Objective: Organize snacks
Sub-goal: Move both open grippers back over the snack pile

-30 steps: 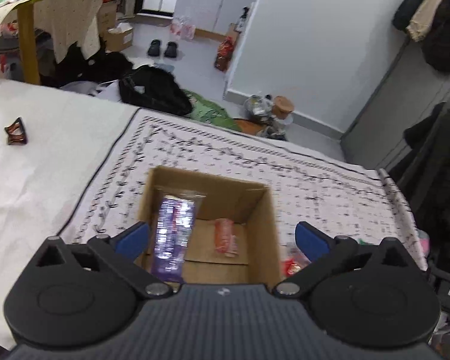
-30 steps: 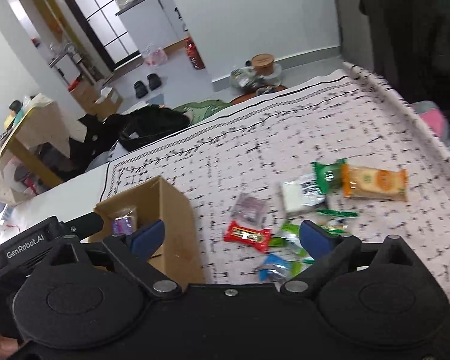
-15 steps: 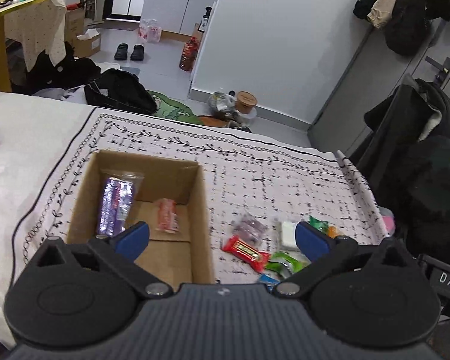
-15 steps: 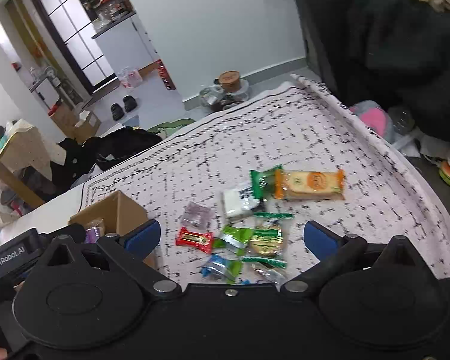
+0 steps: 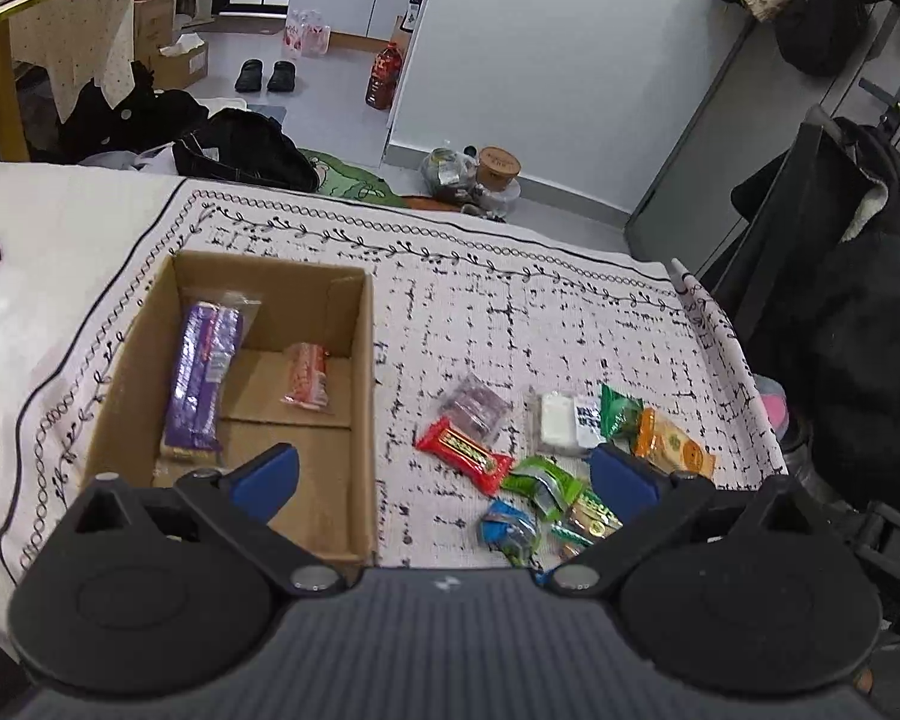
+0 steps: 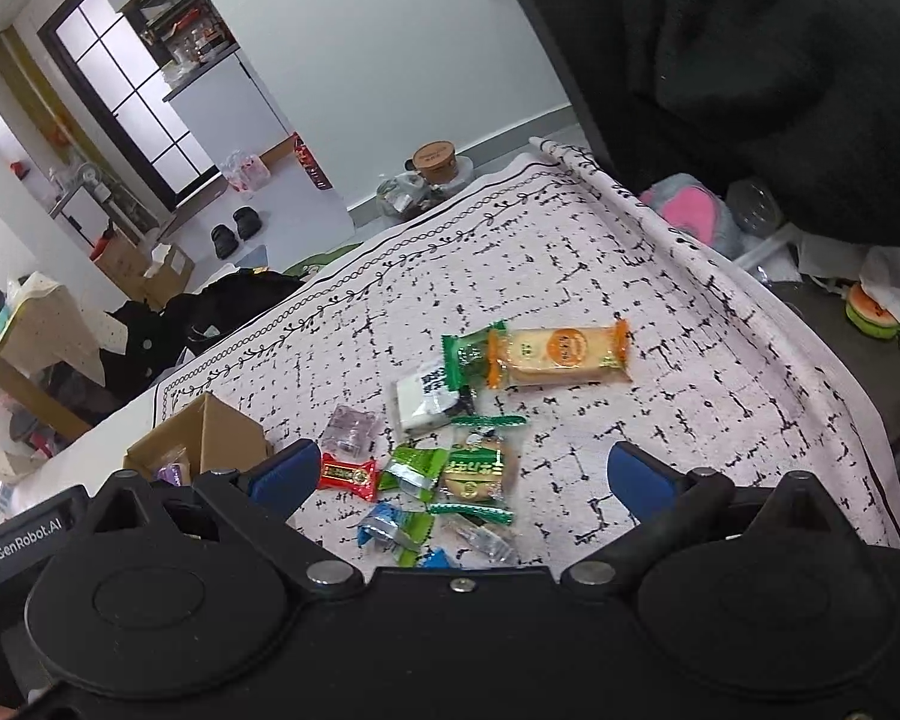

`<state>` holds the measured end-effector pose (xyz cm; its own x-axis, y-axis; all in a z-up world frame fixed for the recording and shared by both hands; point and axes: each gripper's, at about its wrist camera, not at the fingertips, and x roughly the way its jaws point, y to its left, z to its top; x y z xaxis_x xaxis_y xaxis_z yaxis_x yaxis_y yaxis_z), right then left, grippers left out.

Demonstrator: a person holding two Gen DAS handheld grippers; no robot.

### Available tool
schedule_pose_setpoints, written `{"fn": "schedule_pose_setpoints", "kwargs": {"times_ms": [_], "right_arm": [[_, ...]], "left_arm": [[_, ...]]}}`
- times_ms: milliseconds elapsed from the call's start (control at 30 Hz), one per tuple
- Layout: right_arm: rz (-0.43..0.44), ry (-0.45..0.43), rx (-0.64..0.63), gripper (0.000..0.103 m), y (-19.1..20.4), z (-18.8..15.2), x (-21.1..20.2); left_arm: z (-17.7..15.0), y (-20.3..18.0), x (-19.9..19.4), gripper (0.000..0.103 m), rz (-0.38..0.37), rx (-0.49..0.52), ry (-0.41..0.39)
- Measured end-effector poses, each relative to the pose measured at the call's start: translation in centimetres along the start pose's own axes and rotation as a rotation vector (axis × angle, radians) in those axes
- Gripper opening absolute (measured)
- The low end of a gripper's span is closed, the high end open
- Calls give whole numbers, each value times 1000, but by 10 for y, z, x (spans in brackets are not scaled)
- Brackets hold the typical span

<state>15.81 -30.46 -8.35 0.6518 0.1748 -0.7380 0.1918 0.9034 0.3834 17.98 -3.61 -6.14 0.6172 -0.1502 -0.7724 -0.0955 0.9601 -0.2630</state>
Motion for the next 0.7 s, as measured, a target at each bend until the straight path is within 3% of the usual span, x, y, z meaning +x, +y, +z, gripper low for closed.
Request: {"fn": "schedule_pose_setpoints", "kwargs": {"times_ms": [467,700], "right_arm": [[34,46,40,102,-32,-2,24],[59,90,83,93,-42,-2,47]], "left_arm": [[-16,-37,23,103,44,35,50],[-23,-46,44,100,50,21,70]]}}
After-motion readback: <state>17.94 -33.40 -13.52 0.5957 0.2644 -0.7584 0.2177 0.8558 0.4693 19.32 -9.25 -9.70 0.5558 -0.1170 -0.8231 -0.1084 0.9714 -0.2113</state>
